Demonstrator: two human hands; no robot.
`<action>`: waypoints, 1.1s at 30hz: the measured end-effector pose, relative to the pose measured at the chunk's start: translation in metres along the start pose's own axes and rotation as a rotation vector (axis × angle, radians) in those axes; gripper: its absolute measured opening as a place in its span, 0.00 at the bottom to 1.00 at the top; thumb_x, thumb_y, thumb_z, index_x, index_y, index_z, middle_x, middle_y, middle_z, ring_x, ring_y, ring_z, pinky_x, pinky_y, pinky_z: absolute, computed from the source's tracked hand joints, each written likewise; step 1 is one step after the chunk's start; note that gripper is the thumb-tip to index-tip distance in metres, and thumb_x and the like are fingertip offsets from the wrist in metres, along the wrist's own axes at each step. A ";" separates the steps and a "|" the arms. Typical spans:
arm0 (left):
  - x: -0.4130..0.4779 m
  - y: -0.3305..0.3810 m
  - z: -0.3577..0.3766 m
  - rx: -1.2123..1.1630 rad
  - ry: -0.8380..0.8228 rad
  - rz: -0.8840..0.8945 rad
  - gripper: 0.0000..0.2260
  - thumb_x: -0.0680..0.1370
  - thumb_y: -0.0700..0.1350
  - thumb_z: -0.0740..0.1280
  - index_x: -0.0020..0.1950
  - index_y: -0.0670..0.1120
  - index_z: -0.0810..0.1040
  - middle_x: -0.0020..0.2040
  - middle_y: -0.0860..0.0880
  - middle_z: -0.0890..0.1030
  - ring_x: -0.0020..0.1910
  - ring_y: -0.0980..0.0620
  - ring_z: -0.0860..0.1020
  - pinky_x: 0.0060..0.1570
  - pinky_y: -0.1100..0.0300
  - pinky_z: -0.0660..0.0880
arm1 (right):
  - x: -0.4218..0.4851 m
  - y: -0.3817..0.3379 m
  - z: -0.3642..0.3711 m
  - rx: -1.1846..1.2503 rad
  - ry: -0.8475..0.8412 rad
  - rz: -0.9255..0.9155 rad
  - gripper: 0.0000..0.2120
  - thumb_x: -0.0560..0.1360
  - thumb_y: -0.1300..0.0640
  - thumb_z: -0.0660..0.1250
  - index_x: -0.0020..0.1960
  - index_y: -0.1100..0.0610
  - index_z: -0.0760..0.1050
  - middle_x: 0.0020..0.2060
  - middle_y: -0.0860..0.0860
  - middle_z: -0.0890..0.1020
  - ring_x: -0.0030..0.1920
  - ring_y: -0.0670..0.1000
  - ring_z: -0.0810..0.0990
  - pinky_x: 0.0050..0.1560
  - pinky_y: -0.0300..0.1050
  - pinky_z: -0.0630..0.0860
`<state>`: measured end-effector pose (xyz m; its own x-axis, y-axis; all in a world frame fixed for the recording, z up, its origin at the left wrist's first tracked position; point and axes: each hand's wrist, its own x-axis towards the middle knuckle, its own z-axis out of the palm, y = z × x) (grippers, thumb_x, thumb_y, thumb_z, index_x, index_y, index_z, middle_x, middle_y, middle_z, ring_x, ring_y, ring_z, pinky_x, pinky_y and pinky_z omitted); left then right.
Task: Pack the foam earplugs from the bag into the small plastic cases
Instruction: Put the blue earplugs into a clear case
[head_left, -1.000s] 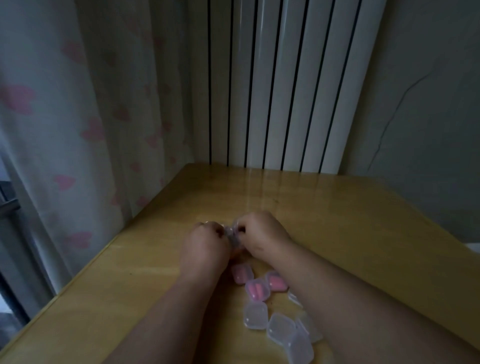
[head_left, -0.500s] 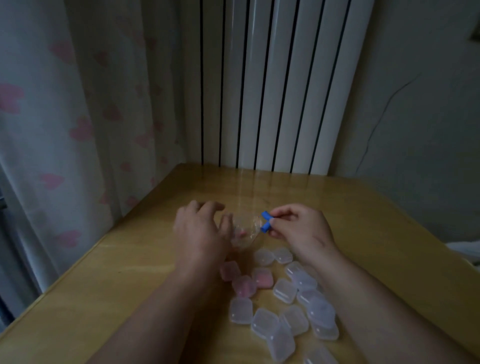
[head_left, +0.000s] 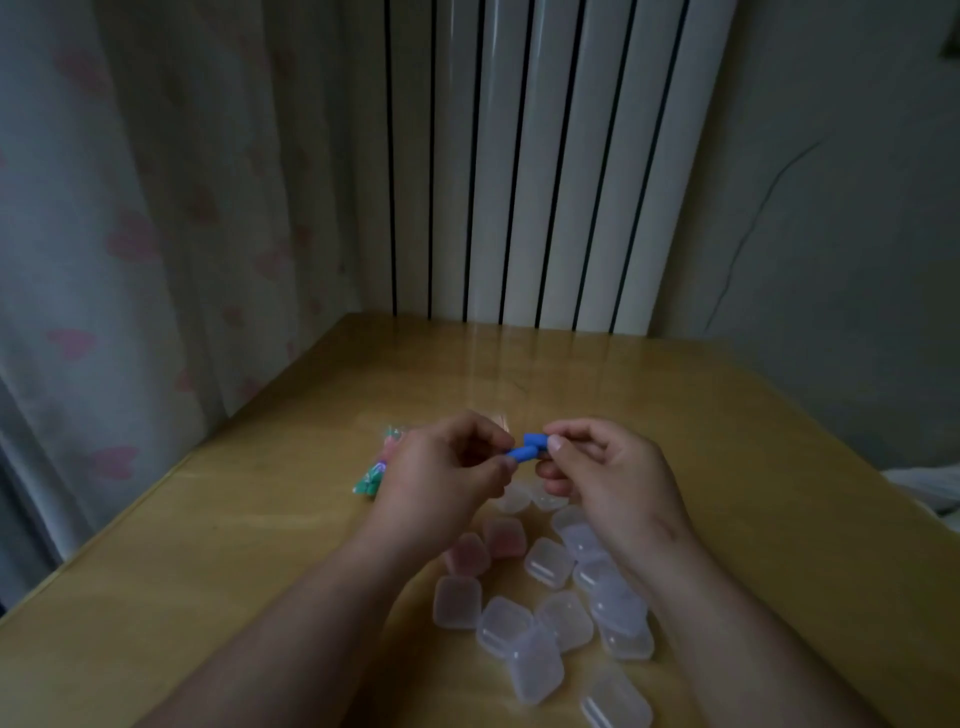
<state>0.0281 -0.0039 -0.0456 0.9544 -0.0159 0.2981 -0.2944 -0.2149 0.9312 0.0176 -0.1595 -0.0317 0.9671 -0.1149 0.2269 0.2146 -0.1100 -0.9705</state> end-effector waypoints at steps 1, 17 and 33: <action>0.000 0.001 0.000 -0.017 -0.013 -0.015 0.10 0.73 0.34 0.73 0.43 0.50 0.79 0.35 0.50 0.84 0.34 0.52 0.82 0.42 0.53 0.81 | 0.000 0.001 0.000 -0.019 -0.014 -0.002 0.08 0.78 0.63 0.66 0.44 0.53 0.79 0.37 0.51 0.85 0.36 0.45 0.83 0.36 0.35 0.79; -0.002 -0.003 -0.002 0.123 -0.079 0.016 0.16 0.72 0.37 0.74 0.48 0.55 0.73 0.38 0.49 0.84 0.35 0.51 0.81 0.37 0.53 0.77 | -0.002 0.001 0.000 -0.102 -0.131 0.027 0.07 0.77 0.63 0.66 0.45 0.53 0.80 0.43 0.53 0.85 0.36 0.43 0.83 0.37 0.37 0.78; -0.005 -0.003 0.004 0.266 -0.065 0.072 0.13 0.74 0.41 0.73 0.44 0.57 0.73 0.37 0.55 0.81 0.33 0.56 0.79 0.28 0.61 0.75 | 0.001 -0.001 -0.004 -0.089 -0.030 0.043 0.07 0.73 0.69 0.70 0.43 0.58 0.77 0.36 0.56 0.84 0.35 0.51 0.83 0.37 0.42 0.81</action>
<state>0.0247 -0.0072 -0.0506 0.9351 -0.1009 0.3398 -0.3467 -0.4598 0.8175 0.0180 -0.1634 -0.0300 0.9792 -0.0917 0.1812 0.1610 -0.1934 -0.9678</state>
